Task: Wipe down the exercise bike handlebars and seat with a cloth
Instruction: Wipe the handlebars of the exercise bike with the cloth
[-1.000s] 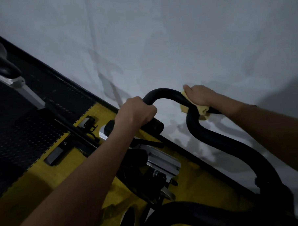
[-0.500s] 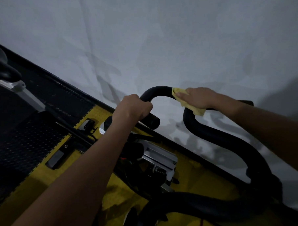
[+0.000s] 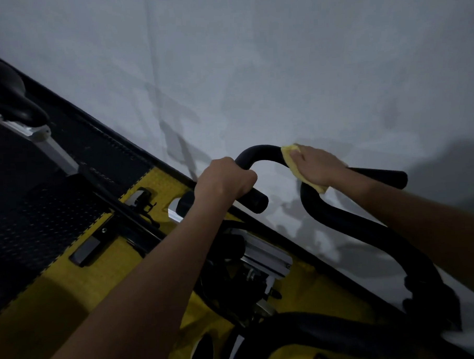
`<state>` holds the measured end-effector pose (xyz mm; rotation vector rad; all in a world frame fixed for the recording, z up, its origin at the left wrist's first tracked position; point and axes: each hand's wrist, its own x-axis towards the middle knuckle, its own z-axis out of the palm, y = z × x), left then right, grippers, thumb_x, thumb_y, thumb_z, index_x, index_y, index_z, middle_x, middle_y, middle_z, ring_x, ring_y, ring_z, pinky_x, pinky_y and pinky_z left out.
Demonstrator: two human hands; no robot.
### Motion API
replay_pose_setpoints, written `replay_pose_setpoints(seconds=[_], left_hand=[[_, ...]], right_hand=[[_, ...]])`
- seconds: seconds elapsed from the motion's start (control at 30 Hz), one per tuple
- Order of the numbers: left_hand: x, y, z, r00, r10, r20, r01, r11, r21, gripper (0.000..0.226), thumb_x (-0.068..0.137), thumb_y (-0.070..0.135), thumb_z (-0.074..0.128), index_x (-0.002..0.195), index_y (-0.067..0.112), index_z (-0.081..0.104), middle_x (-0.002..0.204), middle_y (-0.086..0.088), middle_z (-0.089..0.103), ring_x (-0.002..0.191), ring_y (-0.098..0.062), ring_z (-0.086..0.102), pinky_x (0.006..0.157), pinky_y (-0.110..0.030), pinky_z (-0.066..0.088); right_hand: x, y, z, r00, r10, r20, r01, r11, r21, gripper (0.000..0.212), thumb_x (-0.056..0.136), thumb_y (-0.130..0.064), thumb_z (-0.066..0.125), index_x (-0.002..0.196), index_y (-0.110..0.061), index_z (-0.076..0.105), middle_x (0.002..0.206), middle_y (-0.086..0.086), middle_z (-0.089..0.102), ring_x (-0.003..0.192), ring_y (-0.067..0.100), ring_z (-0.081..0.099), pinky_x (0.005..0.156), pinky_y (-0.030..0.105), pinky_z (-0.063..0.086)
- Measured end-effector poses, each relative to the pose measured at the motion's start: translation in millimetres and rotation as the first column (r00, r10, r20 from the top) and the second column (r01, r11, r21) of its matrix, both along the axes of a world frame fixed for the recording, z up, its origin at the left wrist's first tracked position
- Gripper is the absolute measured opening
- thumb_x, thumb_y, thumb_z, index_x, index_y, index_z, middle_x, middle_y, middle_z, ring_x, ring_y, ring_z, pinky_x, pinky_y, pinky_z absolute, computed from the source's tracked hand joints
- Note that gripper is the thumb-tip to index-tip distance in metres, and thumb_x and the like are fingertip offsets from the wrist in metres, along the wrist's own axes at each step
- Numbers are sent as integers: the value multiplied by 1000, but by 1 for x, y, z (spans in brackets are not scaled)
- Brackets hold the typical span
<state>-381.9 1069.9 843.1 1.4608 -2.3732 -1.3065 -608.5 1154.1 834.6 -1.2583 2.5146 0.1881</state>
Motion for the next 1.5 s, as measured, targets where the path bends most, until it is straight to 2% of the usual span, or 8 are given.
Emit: replay_pose_setpoints(seconds=[0.17,0.37,0.47,0.57,0.83,1.03,1.27,1.5], left_hand=[[-1,0,-1,1000,-19,18,18,1000,5,15,80,27,54,87,15,54,78,-2,60,66,-18,60,52,-27,40],[-2,-2,-3,999,-30,13,30,1000,10,14,80,28,55,84,15,53,77,-2,59,64,-18,59,52,-26,40],[-3,-3,-4,1000,-25,12,25,1000,13,15,80,28,55,86,14,54,77,-2,59,64,-17,58,51,-26,40],[-2,-3,-3,1000,-5,11,5,1000,12,17,81,26,55,90,13,56,77,-2,58,64,-16,58,51,-26,40],[-1,-1,0,1000,-3,10,3,1000,7,18,82,28,55,93,13,56,77,-1,59,64,-16,58,51,-26,40],[-1,1,2,1000,4,0,-4,1000,31,16,80,27,55,88,13,56,77,-2,61,65,-18,60,51,-26,41],[-3,0,-1,1000,29,2,-29,1000,-3,18,79,30,55,89,15,55,79,-1,60,68,-18,59,53,-27,41],[3,5,-2,1000,18,0,-18,993,-113,20,82,33,55,78,14,53,73,-2,57,62,-18,55,50,-25,35]], right_hand=[[6,33,-1,979,203,11,-202,973,108,73,104,-57,14,162,-14,11,171,6,3,157,22,3,124,40,6],[25,79,23,935,182,305,-196,980,15,57,108,-41,31,159,-15,28,166,-7,20,148,-1,2,110,10,0],[12,80,27,902,374,215,-399,913,87,89,93,-74,2,161,-18,19,167,-8,9,150,2,-2,120,17,-5],[-8,68,21,889,448,93,-456,881,124,71,103,-58,12,158,-17,30,169,-4,8,152,4,-2,114,10,-16],[-20,44,11,992,125,-24,-125,992,0,60,104,-55,10,154,-31,35,147,7,53,129,31,53,109,43,38],[-22,-31,4,957,-214,194,193,974,122,51,111,-32,18,134,-2,52,139,22,54,123,33,53,96,37,37],[5,-74,-21,995,-92,38,96,986,-139,60,105,-48,20,110,-8,65,106,15,61,94,30,55,83,37,39],[24,-43,-25,977,212,20,-198,936,-290,58,104,-61,14,113,-23,57,113,6,64,106,30,61,85,39,44]])
